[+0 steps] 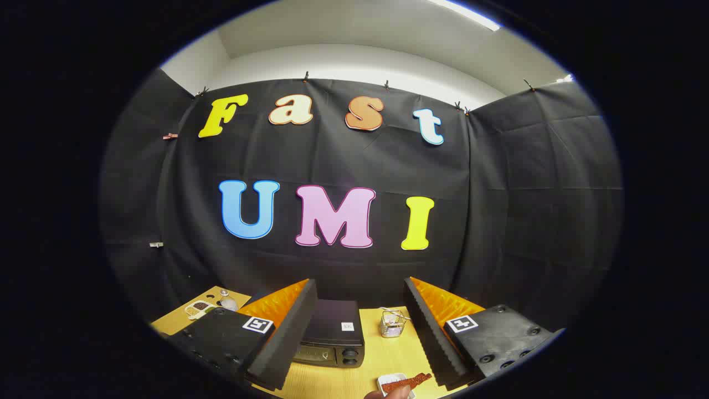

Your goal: Open the toaster oven, put the food inside, and close the toaster oven door.

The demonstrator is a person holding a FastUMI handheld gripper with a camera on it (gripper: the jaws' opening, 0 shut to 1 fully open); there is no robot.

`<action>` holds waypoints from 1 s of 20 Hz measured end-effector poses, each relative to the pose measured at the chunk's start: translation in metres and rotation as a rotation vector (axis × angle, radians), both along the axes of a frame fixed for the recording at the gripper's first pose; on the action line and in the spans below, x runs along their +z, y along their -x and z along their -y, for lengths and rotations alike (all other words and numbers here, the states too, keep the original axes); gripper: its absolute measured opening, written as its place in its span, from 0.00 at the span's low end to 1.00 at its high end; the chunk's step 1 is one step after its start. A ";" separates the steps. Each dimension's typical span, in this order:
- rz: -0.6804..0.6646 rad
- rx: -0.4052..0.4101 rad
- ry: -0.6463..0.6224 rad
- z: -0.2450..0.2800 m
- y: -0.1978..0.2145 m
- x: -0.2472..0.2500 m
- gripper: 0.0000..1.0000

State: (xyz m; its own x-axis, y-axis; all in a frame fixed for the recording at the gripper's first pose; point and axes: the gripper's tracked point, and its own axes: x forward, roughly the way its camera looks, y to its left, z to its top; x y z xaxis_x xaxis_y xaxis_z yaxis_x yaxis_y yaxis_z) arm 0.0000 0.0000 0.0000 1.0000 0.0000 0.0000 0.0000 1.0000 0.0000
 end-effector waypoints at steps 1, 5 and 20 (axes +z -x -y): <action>-0.001 0.001 0.001 -0.001 -0.001 0.000 0.97; 0.014 0.008 -0.008 -0.006 -0.003 0.004 0.97; -0.016 0.020 0.006 -0.026 -0.014 -0.026 0.97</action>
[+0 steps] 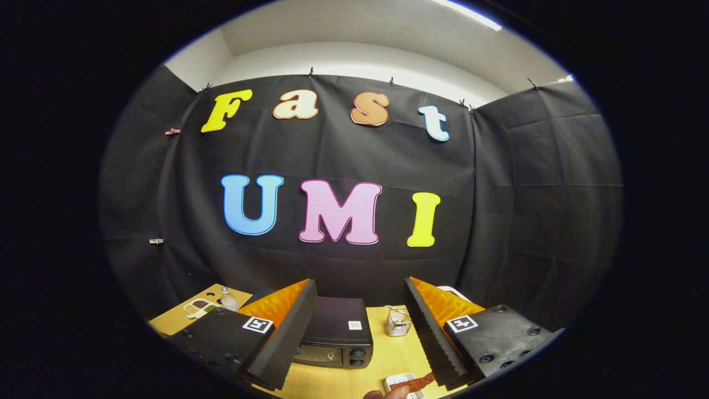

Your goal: Open the toaster oven, put the food inside, and close the toaster oven door.

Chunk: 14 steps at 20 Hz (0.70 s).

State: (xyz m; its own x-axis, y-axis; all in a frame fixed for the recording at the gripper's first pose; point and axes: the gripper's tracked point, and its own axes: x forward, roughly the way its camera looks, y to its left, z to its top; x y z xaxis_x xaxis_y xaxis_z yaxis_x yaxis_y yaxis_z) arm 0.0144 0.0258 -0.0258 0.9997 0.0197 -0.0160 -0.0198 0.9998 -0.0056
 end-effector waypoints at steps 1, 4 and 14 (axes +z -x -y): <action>-0.004 0.004 0.004 -0.007 -0.002 -0.007 0.97; 0.001 0.020 -0.028 -0.036 -0.007 -0.021 0.97; -0.121 0.084 -0.018 -0.126 -0.040 -0.118 0.97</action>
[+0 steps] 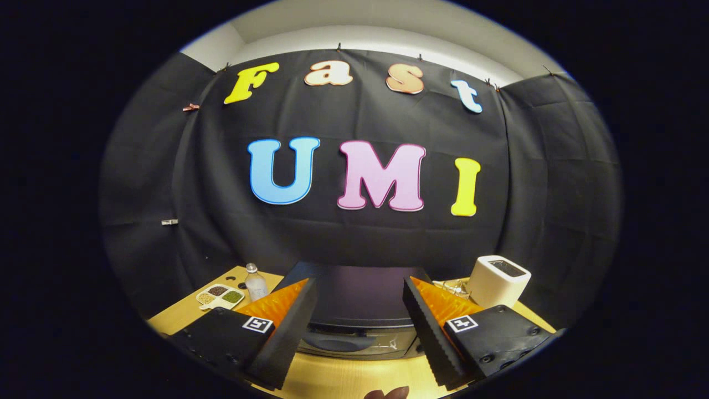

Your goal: Open the toaster oven, put the food inside, and close the toaster oven door.

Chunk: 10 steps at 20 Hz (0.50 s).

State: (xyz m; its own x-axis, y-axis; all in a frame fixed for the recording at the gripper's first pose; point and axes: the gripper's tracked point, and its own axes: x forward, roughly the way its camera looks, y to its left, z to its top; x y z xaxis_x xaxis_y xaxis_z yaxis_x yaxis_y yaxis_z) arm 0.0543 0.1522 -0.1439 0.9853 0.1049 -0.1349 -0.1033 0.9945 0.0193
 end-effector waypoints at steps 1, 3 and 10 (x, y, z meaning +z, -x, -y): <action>-0.023 -0.001 0.009 -0.003 -0.003 -0.011 0.97; -0.070 0.011 0.022 -0.010 -0.009 -0.034 0.97; -0.219 0.039 0.036 -0.028 -0.019 -0.099 0.98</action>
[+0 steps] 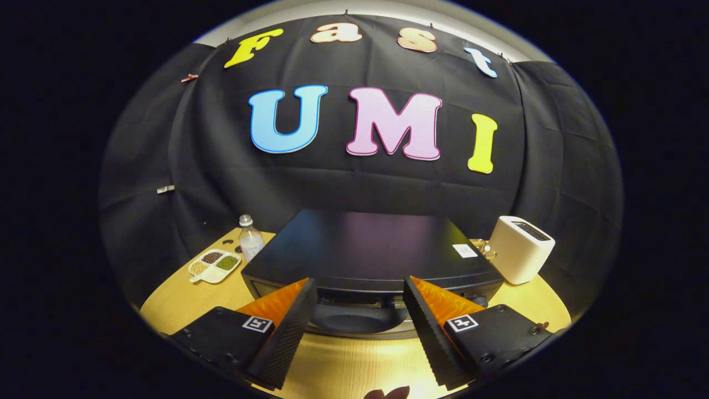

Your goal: Open the toaster oven, put the food inside, and close the toaster oven door.

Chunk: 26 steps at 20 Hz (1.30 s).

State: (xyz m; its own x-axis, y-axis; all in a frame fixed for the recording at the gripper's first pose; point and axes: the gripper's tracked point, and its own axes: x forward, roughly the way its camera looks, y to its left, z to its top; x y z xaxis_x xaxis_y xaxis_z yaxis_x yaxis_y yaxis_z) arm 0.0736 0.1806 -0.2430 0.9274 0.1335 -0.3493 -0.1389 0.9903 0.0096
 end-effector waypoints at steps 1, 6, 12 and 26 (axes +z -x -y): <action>-0.017 0.005 0.004 -0.003 -0.001 -0.007 0.98; -0.024 -0.018 0.011 -0.002 -0.007 -0.014 0.98; -0.028 -0.048 -0.032 -0.002 -0.002 -0.016 0.98; -0.083 -0.052 -0.023 0.001 0.069 -0.044 0.99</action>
